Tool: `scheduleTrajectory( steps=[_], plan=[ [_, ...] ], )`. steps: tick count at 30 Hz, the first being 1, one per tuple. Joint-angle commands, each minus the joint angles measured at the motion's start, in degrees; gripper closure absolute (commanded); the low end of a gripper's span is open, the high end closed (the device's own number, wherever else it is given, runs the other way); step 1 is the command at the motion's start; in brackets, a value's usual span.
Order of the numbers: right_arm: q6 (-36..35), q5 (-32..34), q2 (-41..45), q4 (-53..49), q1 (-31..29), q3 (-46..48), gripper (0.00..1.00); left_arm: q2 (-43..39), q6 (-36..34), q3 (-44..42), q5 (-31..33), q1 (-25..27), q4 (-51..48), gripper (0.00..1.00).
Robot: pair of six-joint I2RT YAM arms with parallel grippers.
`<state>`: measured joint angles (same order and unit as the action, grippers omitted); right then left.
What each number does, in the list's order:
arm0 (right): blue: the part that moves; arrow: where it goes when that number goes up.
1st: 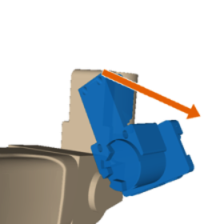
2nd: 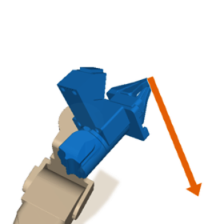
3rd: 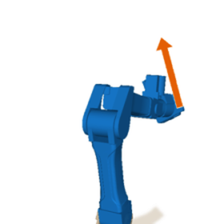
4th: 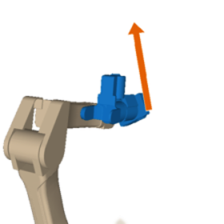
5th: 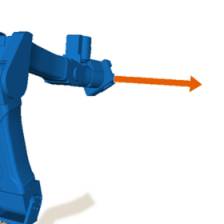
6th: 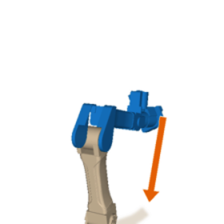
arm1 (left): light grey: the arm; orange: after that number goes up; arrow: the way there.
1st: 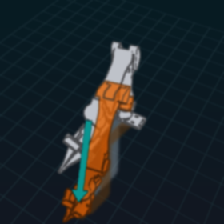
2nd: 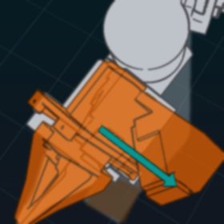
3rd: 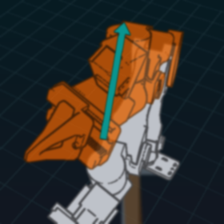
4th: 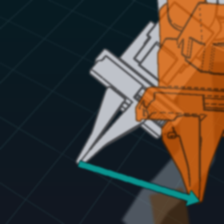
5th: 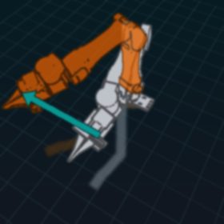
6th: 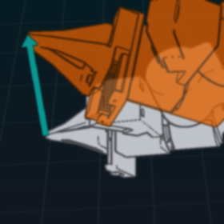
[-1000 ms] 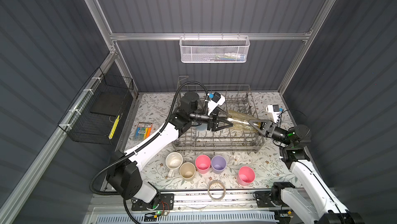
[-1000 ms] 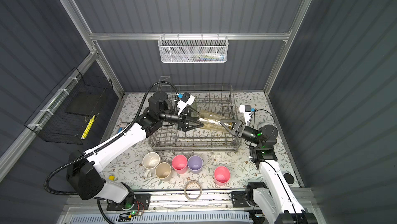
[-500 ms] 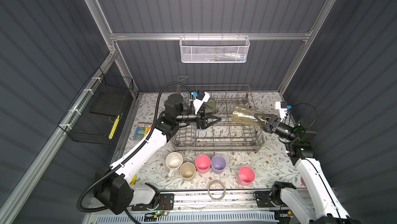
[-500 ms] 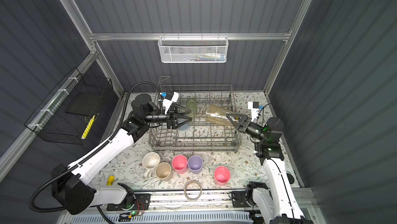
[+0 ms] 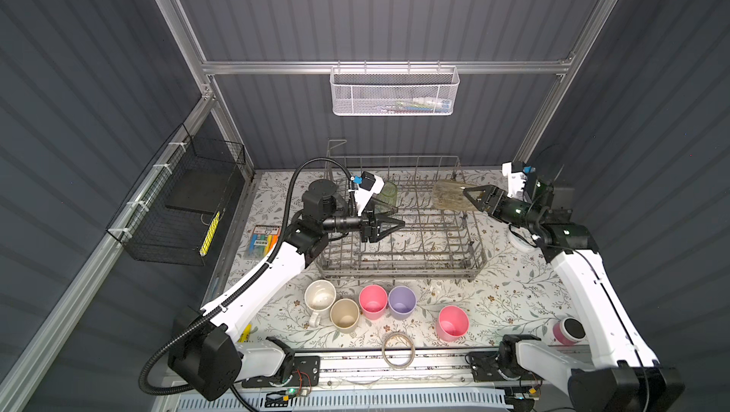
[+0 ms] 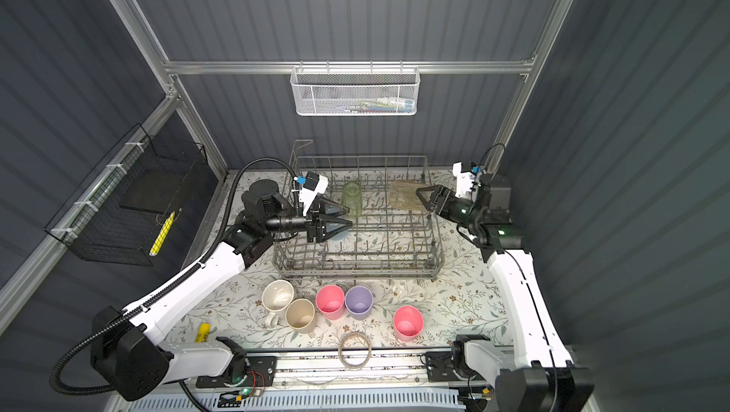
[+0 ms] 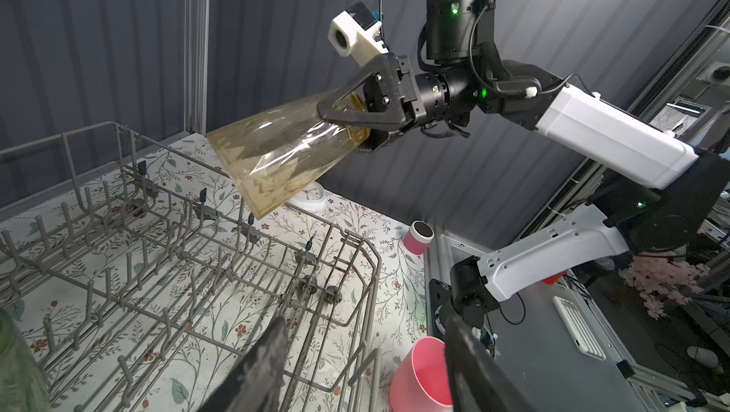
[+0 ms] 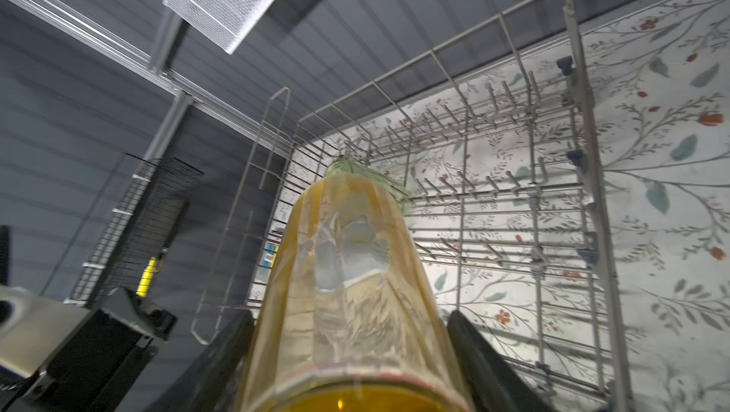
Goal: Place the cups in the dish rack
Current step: 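Carry the amber cup upside down over the rack with the right gripper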
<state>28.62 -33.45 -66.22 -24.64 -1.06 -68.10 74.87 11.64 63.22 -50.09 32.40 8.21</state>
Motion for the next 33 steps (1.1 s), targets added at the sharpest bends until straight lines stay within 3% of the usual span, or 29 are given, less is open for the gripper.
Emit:
scheduleTrajectory(
  steps=[1,5,11,17,28,33],
  plan=[
    [-5.70,6.41,-4.31,-5.75,-2.17,-5.35,0.99,-1.49,-1.26,-0.64,0.02,-0.52,-0.29,0.37],
    [-8.49,12.12,-9.01,-8.76,-5.51,-10.96,1.00,-1.83,-1.91,-1.20,0.09,-0.75,-0.77,0.38],
    [-10.53,13.68,-17.06,-12.56,-8.52,-18.76,1.00,-2.13,-2.32,-2.27,0.47,-1.11,0.02,0.38],
    [-12.78,20.92,-23.10,-16.04,-12.74,-25.79,1.00,-0.98,-1.12,-3.10,-1.25,-1.32,1.84,0.39],
    [-16.39,28.10,-33.70,-22.28,-16.42,-37.38,1.00,-0.60,-1.05,-4.17,-1.72,-1.38,2.43,0.38],
    [-17.32,28.05,-37.27,-23.19,-16.88,-40.33,1.00,-0.12,-1.05,-3.81,-2.08,-1.38,2.17,0.38]
  ],
)
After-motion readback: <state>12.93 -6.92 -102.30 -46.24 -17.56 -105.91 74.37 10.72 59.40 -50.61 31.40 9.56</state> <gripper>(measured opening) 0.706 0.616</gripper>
